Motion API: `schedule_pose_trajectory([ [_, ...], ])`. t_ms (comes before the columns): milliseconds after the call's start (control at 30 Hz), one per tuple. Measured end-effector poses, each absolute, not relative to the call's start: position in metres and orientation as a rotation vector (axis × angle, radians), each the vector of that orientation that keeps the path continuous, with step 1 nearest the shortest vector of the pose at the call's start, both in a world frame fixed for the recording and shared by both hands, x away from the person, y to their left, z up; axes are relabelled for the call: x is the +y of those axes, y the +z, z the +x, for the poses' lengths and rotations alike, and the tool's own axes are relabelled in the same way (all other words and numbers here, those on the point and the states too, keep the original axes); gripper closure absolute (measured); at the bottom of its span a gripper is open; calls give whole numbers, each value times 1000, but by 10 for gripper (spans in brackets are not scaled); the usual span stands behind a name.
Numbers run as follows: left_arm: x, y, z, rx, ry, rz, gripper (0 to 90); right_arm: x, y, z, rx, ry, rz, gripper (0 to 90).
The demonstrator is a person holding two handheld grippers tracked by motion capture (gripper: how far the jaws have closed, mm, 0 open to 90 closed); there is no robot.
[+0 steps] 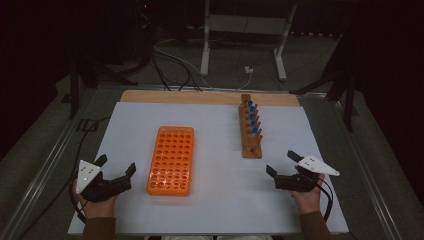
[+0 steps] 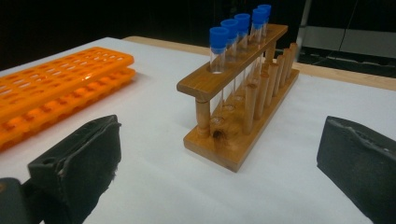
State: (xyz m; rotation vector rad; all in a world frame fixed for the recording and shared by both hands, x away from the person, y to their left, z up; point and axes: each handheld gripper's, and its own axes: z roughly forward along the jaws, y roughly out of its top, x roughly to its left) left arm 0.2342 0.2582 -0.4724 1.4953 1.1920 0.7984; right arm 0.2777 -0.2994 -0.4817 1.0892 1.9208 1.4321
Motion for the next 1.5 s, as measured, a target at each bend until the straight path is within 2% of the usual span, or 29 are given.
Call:
schedule_pose_trajectory([
  [967,261,-472,233,1234,796,1468,10,-301,-474,274,1854,1443,1087,1],
  [1500,262,-474,235,1254,799,1460,10,-292,-439,299,1848,1474,1019,1],
])
